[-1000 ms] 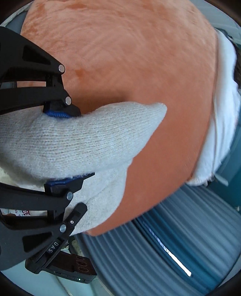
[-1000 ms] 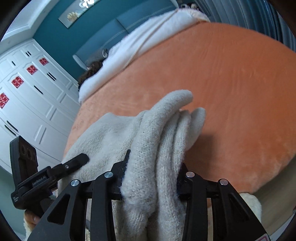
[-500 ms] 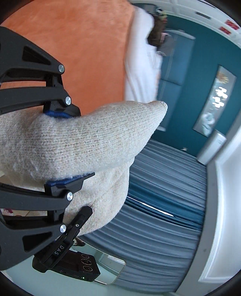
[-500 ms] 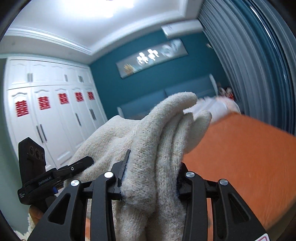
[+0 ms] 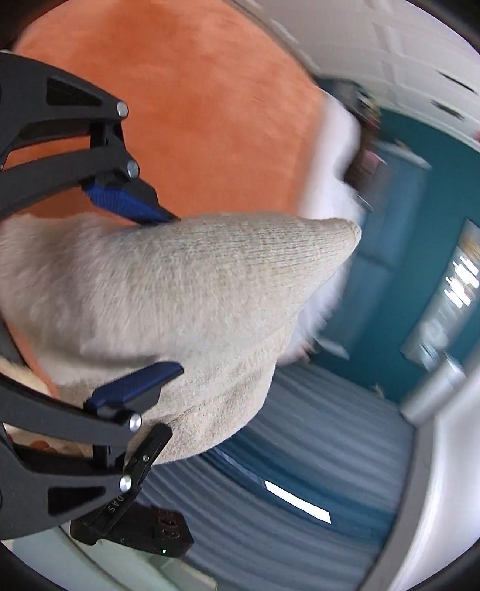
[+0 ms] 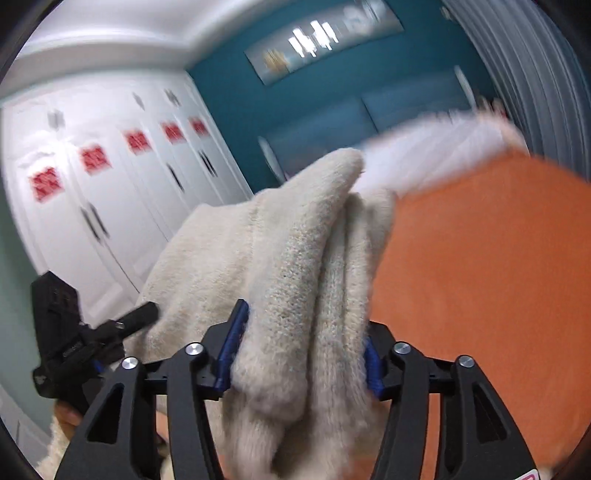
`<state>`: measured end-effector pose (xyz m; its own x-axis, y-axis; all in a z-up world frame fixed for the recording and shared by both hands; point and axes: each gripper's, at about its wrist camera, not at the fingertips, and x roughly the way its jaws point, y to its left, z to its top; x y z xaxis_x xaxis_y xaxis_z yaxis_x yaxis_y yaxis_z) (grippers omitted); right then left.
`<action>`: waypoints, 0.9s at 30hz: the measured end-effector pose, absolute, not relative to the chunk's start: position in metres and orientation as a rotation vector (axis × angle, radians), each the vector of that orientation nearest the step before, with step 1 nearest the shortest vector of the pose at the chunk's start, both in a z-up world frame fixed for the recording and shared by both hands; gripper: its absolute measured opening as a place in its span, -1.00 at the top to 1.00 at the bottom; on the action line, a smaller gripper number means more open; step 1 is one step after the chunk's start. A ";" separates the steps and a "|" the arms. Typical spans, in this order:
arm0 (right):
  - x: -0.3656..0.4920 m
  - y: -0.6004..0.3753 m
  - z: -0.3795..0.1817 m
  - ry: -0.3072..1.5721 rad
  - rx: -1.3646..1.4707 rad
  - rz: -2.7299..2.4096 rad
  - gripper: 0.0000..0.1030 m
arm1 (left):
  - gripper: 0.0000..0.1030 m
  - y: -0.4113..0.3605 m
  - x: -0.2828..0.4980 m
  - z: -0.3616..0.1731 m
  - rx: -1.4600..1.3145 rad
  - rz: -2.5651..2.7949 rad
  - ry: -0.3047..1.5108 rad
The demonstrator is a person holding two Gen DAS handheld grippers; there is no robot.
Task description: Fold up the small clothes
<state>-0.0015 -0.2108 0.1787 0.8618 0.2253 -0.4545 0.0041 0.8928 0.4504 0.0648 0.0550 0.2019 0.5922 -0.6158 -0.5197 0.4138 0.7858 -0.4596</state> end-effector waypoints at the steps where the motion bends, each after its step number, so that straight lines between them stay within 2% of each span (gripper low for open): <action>1: 0.004 -0.209 0.134 0.629 0.466 0.066 -0.07 | -0.44 0.068 0.068 0.162 -0.296 -0.549 0.802; 3: -0.003 -0.207 0.059 0.797 0.496 -0.007 -0.08 | -0.42 0.096 0.062 0.089 -0.302 -0.431 0.961; 6: -0.027 -0.213 0.007 0.903 0.600 -0.027 -0.08 | -0.42 0.139 0.045 0.031 -0.428 -0.354 1.082; 8: -0.025 -0.217 0.007 0.920 0.577 -0.030 -0.10 | -0.43 0.151 0.047 0.024 -0.490 -0.346 1.086; 9: -0.018 -0.218 0.015 0.917 0.557 -0.037 -0.21 | -0.45 0.153 0.056 0.025 -0.507 -0.350 1.074; 10: -0.010 -0.220 0.022 0.909 0.549 -0.040 -0.44 | -0.49 0.152 0.062 0.029 -0.517 -0.357 1.060; 12: 0.008 -0.225 0.026 0.877 0.572 -0.017 -0.64 | -0.67 0.145 0.075 0.035 -0.532 -0.374 1.028; 14: 0.031 -0.228 0.021 0.892 0.581 -0.021 -0.66 | -0.83 0.130 0.093 0.039 -0.538 -0.419 1.000; 20: 0.096 -0.223 -0.035 1.055 0.653 -0.038 -0.66 | -0.80 0.089 0.137 0.000 -0.529 -0.387 1.137; 21: 0.101 -0.220 -0.043 1.073 0.666 -0.021 -0.64 | -0.73 0.086 0.141 -0.009 -0.545 -0.398 1.164; 23: 0.105 -0.215 -0.047 1.071 0.682 0.002 -0.37 | -0.35 0.080 0.147 -0.021 -0.609 -0.446 1.213; 24: 0.107 -0.213 -0.043 1.067 0.678 0.022 -0.06 | -0.30 0.080 0.148 -0.019 -0.618 -0.435 1.209; 25: 0.109 -0.210 -0.034 1.063 0.645 0.011 0.18 | -0.09 0.079 0.148 -0.014 -0.614 -0.440 1.198; 26: 0.111 -0.206 -0.021 1.047 0.609 0.016 0.23 | 0.04 0.077 0.150 -0.005 -0.594 -0.451 1.184; 27: 0.110 -0.205 -0.007 1.020 0.590 0.034 0.31 | 0.08 0.075 0.151 0.007 -0.573 -0.462 1.164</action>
